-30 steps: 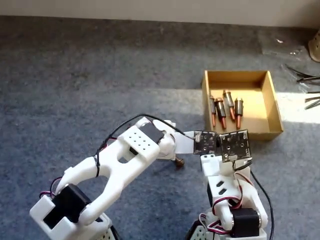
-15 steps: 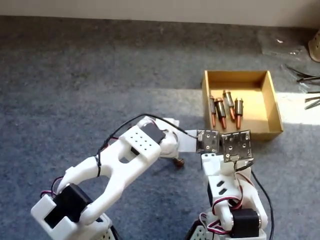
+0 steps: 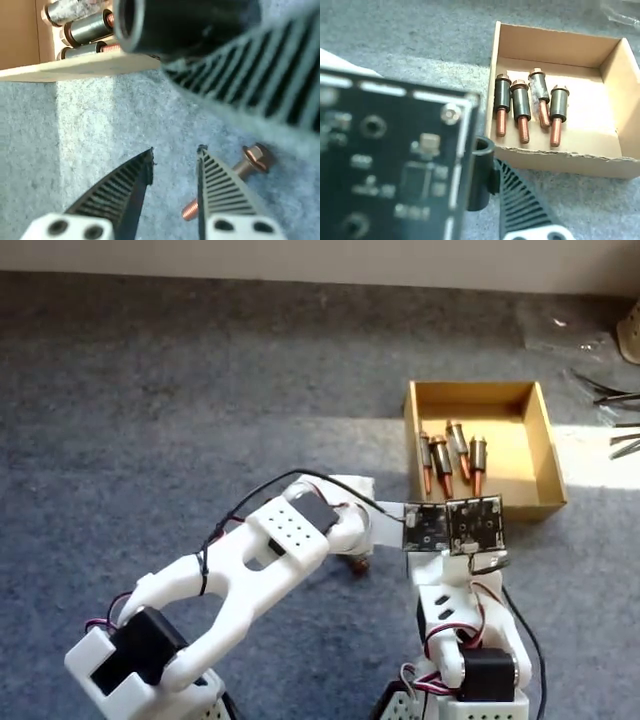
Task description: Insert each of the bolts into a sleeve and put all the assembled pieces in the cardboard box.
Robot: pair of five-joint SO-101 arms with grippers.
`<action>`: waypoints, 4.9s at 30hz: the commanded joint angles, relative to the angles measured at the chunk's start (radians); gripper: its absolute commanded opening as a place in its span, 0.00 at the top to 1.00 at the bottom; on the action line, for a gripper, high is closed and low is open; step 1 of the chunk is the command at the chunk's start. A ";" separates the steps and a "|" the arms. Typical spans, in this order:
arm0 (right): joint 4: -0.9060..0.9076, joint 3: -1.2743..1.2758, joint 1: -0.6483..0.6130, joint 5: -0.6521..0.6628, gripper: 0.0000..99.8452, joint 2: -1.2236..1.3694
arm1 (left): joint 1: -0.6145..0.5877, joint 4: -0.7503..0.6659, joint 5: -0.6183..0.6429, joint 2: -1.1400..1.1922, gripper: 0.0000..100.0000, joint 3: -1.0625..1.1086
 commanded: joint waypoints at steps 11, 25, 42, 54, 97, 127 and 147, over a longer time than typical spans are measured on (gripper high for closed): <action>-0.030 -0.010 0.097 -0.008 1.00 -0.005 | -0.027 -0.012 0.025 -0.016 0.86 -0.042; -0.035 0.019 0.173 -0.008 1.00 -0.005 | -0.024 0.172 0.018 -0.019 0.81 -0.082; -0.033 0.019 0.180 0.040 1.00 -0.007 | 0.016 0.155 -0.152 -0.008 0.84 -0.007; -0.036 0.016 0.229 0.040 1.00 -0.007 | 0.022 0.107 -0.147 -0.007 0.84 0.010; -0.056 0.021 0.291 0.041 1.00 -0.007 | 0.045 0.044 -0.149 0.122 0.84 0.022; -0.054 0.021 0.291 0.041 1.00 -0.007 | 0.053 0.018 0.137 0.128 0.96 -0.042; -0.053 0.021 0.291 0.043 1.00 -0.007 | -0.058 0.158 0.336 0.131 0.89 -0.163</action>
